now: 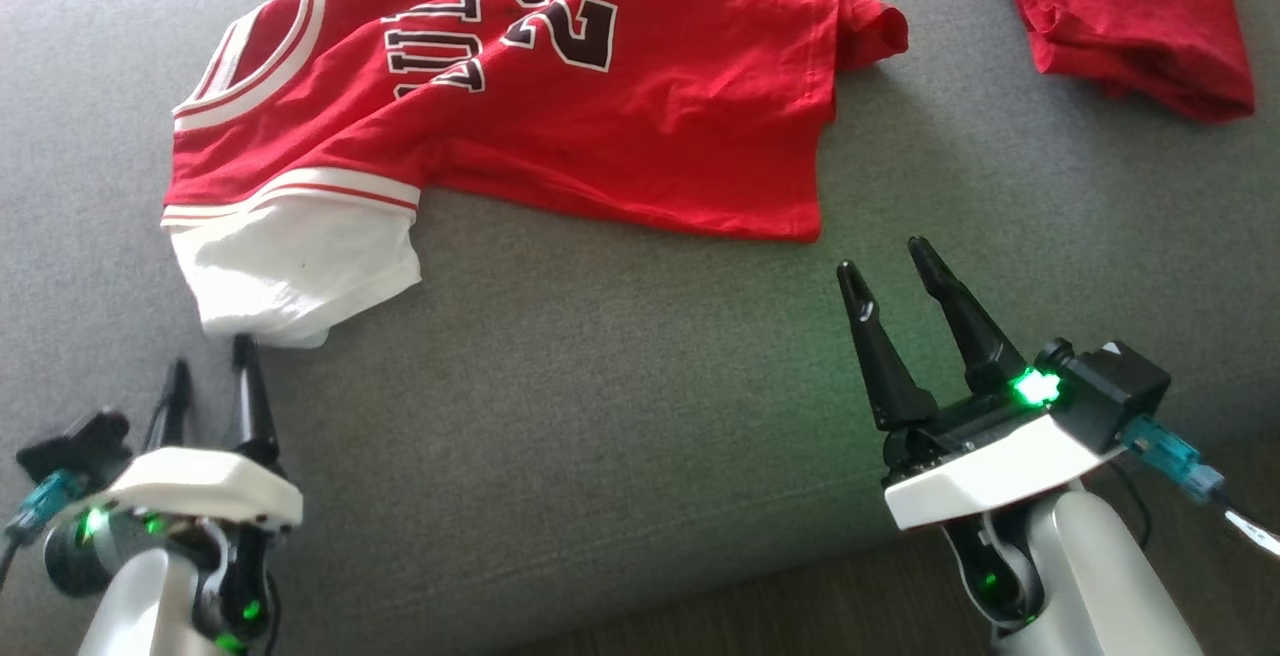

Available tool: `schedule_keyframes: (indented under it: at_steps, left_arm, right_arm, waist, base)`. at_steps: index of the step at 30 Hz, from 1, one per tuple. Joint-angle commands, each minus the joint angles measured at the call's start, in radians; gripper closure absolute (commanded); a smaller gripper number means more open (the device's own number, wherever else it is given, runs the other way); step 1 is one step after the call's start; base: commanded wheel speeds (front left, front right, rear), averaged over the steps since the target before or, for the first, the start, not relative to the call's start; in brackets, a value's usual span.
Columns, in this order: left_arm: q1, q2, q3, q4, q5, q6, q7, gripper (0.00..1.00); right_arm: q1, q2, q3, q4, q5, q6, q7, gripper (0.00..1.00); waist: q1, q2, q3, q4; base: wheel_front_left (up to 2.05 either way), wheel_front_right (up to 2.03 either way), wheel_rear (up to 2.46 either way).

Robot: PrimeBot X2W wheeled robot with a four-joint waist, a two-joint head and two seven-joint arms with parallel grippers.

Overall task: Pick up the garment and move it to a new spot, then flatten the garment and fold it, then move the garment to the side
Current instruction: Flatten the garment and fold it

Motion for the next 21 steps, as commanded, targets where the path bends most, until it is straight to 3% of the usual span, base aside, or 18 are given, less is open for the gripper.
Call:
schedule_keyframes:
  at_steps: [1, 4, 5, 6, 7, 13, 21]
  left_arm:
    - [-0.033, 0.012, 0.032, -0.012, 0.025, -0.012, -0.004, 0.0]
    - [-0.046, 0.011, 0.025, -0.004, 0.066, -0.032, -0.004, 0.0]
    - [-0.049, 0.011, 0.023, -0.002, 0.08, -0.04, -0.004, 0.41]
    - [-0.05, 0.01, 0.021, 0.002, 0.089, -0.048, -0.004, 0.74]
    - [-0.051, 0.009, 0.017, 0.006, 0.096, -0.058, -0.004, 1.0]
    - [-0.044, 0.008, 0.011, -0.018, 0.135, -0.092, -0.004, 1.0]
    - [0.046, 0.0, 0.038, -0.197, 0.183, -0.113, -0.004, 1.0]
  right_arm:
    - [0.002, -0.005, 0.018, -0.03, -0.013, 0.0, -0.009, 0.0]
    - [0.002, -0.005, 0.015, -0.029, -0.02, 0.0, -0.009, 0.0]
    - [0.002, -0.005, 0.013, -0.028, -0.021, 0.0, -0.009, 0.0]
    - [0.002, -0.005, 0.012, -0.028, -0.022, 0.0, -0.009, 0.0]
    - [0.002, -0.005, 0.01, -0.027, -0.023, 0.0, -0.009, 0.0]
    - [0.004, -0.005, 0.006, -0.028, -0.026, 0.0, -0.009, 0.0]
    - [0.007, -0.005, 0.004, -0.033, -0.016, 0.0, -0.009, 0.0]
  waist:
    - [0.0, -0.0001, 0.0, 0.002]
    - [0.0, -0.0001, -0.001, 0.006]
    - [0.0, -0.0001, -0.002, 0.007]
    - [0.0, -0.0001, -0.003, 0.008]
    - [0.0, -0.0001, -0.005, 0.01]
    - [0.0, -0.0001, -0.013, 0.019]
    - [0.0, -0.0001, -0.01, 0.044]
  base:
    - [0.0, 0.0, 0.0]
    - [0.0, 0.0, 0.0]
    - [0.0, 0.0, 0.0]
    - [0.0, 0.0, 0.0]
    - [0.0, 0.0, 0.0]
    - [0.0, 0.0, 0.0]
    - [0.0, 0.0, 0.0]
